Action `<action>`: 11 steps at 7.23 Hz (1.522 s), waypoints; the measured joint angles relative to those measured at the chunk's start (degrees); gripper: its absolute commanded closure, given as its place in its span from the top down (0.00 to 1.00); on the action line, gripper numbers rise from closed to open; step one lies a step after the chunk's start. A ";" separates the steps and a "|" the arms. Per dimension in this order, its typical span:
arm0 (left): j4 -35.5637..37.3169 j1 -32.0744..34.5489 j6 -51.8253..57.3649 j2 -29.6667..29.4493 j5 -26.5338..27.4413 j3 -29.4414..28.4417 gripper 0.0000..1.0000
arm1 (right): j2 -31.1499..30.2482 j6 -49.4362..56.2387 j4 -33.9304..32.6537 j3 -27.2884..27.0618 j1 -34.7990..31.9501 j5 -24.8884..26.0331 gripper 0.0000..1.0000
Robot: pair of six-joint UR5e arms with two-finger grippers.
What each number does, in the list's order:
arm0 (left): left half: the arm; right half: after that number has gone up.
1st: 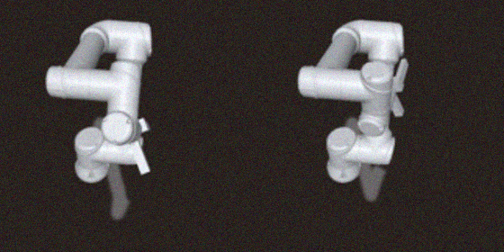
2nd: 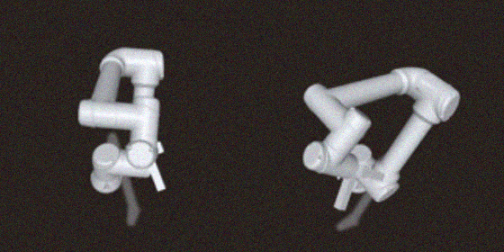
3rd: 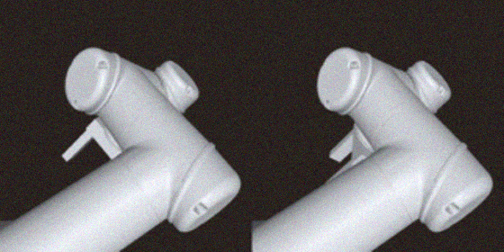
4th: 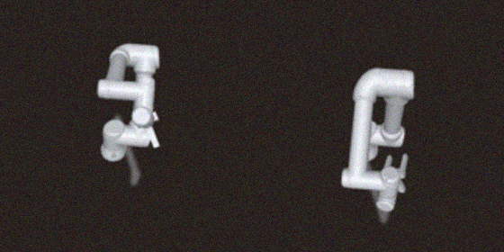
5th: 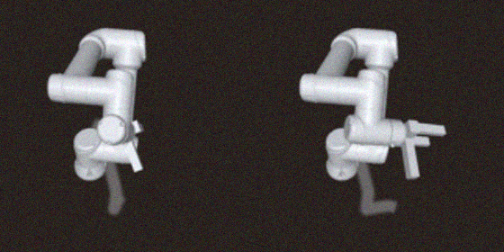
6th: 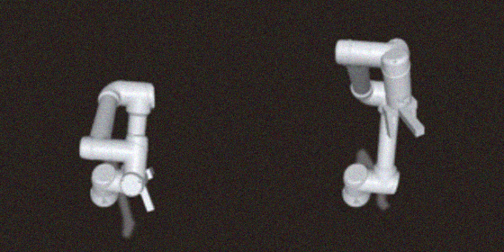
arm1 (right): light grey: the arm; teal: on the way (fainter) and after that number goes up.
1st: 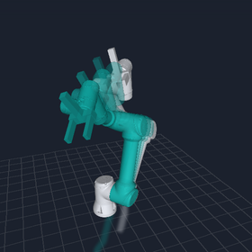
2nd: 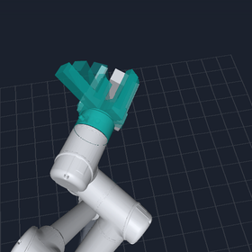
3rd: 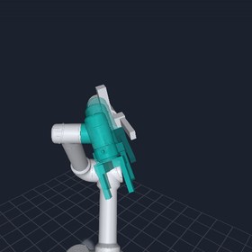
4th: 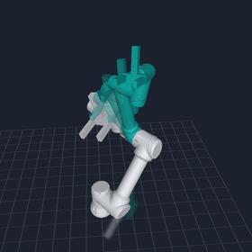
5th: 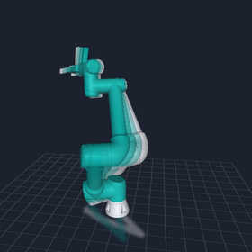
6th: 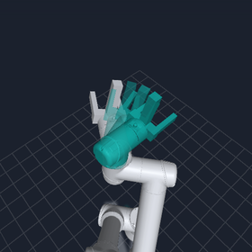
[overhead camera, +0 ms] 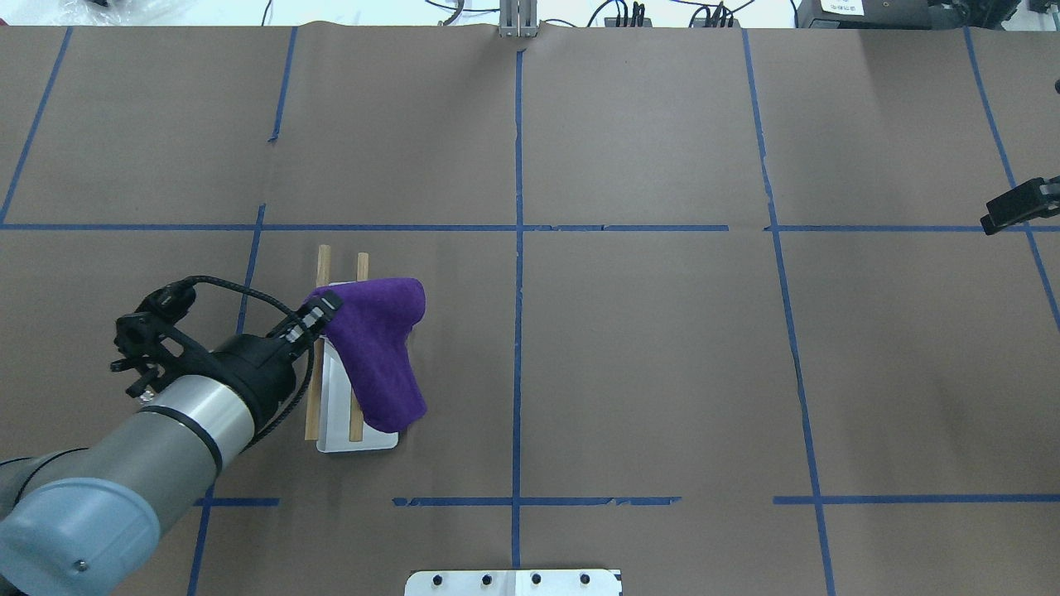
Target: Hang towel on rack
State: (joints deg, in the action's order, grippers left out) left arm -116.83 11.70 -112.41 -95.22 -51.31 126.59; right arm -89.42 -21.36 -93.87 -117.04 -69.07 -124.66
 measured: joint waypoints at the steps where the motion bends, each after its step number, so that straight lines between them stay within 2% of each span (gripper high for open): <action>1: -0.05 0.11 0.00 3.55 0.38 0.84 0.00 | 0.05 -0.03 0.08 0.09 -0.06 -0.22 1.00; 4: -0.31 0.17 0.00 9.31 1.15 1.00 0.00 | 0.12 -0.30 0.18 0.12 -0.10 -0.60 1.00; 11: -0.47 -0.19 0.01 12.40 1.21 -0.36 0.00 | 0.21 -0.61 0.24 0.08 -0.10 -0.76 1.00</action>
State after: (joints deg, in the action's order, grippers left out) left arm -117.30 11.52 -112.40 -82.82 -50.10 126.23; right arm -89.21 -21.97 -93.63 -116.96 -69.17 -125.42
